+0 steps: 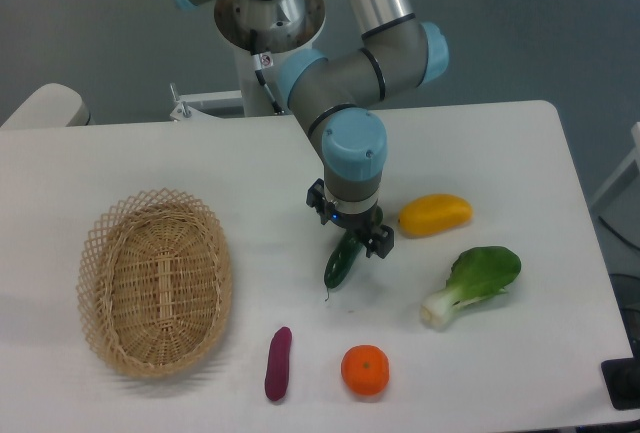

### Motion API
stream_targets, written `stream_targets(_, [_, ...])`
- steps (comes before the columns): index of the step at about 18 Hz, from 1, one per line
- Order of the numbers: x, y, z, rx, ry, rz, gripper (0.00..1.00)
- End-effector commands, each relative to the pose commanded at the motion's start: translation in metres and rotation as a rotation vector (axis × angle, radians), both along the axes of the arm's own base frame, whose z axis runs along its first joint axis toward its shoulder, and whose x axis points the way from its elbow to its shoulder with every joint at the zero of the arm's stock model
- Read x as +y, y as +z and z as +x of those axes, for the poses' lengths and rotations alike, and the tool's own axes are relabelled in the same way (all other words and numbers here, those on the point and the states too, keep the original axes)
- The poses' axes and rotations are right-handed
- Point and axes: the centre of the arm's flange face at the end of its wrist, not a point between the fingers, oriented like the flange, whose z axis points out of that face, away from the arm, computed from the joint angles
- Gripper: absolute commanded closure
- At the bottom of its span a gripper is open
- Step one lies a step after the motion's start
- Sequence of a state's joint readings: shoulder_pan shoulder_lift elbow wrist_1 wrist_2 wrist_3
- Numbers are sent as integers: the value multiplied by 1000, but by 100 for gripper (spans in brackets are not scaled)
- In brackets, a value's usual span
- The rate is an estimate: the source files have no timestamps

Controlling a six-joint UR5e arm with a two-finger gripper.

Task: Pick up the cucumber from the table
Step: 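Lower the gripper over the cucumber's stem end, then close the gripper fingers around the cucumber's stem end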

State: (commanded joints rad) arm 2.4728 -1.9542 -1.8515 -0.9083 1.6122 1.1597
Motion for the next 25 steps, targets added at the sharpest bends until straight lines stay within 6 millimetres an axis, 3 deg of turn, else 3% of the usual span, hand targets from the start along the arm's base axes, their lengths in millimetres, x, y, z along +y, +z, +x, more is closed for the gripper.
stream_targets(4, [-12, -13, -7, 36, 6, -40, 0])
stream_targets(9, [-17, -25, 2, 19, 12, -57, 0])
stream_targets(16, [-19, -29, 4, 13, 28, -64, 0])
stream_targets(17, [-19, -29, 4, 13, 30, -64, 4])
stream_targets(18, [-19, -28, 4, 13, 31, -64, 19])
stream_targets(19, [-18, -28, 4, 13, 40, -65, 52])
stream_targets(20, [-17, -26, 3, 19, 60, -58, 70])
stream_targets(25, [-15, -26, 0, 23, 64, -55, 72])
